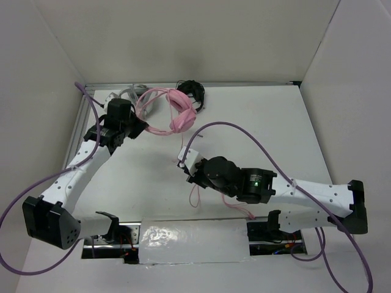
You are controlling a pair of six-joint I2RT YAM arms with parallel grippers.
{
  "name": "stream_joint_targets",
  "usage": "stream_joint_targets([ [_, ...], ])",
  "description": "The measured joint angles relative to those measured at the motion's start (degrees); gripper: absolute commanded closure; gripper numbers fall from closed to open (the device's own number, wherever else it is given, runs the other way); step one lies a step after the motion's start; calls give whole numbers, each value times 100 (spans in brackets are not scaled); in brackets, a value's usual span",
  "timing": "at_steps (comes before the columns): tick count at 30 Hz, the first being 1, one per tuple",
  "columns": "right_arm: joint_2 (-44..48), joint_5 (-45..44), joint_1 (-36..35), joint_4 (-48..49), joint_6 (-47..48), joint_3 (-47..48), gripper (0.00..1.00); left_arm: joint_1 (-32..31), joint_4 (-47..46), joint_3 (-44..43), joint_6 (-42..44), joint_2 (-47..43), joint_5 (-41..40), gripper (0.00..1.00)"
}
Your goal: Wrap the headphones
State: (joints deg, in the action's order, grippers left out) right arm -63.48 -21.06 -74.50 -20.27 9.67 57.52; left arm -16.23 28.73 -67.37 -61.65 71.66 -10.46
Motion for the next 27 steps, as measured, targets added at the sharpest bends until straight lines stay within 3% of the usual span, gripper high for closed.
stream_joint_targets([
  [5,-13,-4,0,7,466,555,100,-258,-610,507,284,-17,199,100],
  [12,-9,-46,131,-55,1080,1279,100,-525,-1123,1510,1132,-337,1084,100],
  [21,22,372,1537,-323,1386,1650,100,-953,-1862,2251,2433,-1390,1768,100],
  [27,-273,682,1670,-415,1515,2302,100,-1257,-1982,2531,2887,-1469,2140,100],
])
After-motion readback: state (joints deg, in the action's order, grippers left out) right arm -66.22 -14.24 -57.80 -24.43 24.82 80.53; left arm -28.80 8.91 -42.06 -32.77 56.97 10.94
